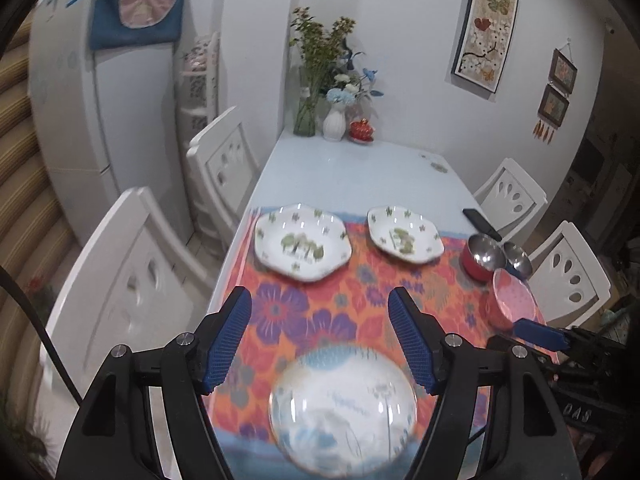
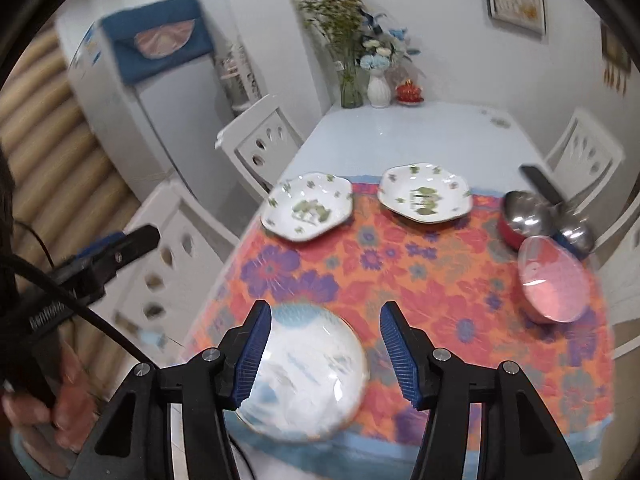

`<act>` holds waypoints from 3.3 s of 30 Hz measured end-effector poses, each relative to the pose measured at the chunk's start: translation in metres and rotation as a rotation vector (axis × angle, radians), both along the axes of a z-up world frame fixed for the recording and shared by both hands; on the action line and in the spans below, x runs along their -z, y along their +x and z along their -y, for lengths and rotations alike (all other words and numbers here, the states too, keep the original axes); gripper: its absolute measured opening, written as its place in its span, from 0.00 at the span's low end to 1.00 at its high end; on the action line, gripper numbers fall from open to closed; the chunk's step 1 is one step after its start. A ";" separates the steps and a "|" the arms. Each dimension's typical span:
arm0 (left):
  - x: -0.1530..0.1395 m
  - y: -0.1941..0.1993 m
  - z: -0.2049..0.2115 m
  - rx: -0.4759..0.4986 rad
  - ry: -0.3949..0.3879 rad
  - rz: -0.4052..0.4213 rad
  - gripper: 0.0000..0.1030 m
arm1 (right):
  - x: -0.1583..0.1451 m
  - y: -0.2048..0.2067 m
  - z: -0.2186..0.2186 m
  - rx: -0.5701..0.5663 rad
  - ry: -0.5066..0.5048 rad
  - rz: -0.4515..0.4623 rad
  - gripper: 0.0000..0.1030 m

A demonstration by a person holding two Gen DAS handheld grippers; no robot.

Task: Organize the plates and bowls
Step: 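Lower the Sunflower plate onto the cloth and open both grippers, then close both grippers on the rim of the large hexagonal tree plate, then carry the hexagonal plate with both grippers over the Sunflower plate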

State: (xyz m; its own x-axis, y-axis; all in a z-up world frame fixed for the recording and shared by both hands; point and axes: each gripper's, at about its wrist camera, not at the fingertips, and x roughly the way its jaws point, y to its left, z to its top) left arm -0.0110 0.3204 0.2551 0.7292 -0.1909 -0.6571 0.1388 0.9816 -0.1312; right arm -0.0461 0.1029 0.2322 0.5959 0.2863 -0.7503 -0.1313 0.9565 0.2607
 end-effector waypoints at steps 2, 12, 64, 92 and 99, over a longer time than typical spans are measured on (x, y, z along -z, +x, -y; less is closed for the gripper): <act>0.000 0.022 -0.003 0.009 0.008 0.006 0.72 | 0.004 0.031 0.004 0.036 0.062 -0.035 0.53; 0.077 0.171 -0.025 0.080 -0.033 -0.229 0.74 | 0.081 0.173 0.010 0.192 0.188 -0.265 0.53; 0.216 0.292 -0.037 0.017 -0.099 -0.401 0.46 | 0.194 0.305 -0.048 0.006 0.013 -0.265 0.29; 0.115 0.155 -0.034 0.033 -0.151 -0.256 0.46 | 0.093 0.168 -0.039 0.029 0.025 -0.172 0.30; 0.117 0.108 -0.027 0.052 -0.141 -0.272 0.46 | 0.098 0.112 -0.032 0.048 0.064 -0.222 0.30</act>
State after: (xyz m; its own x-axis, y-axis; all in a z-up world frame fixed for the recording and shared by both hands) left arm 0.0966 0.3475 0.1381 0.5174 -0.3262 -0.7911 0.1294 0.9437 -0.3045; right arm 0.0657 0.1347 0.1337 0.4318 0.3127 -0.8460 -0.0189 0.9409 0.3381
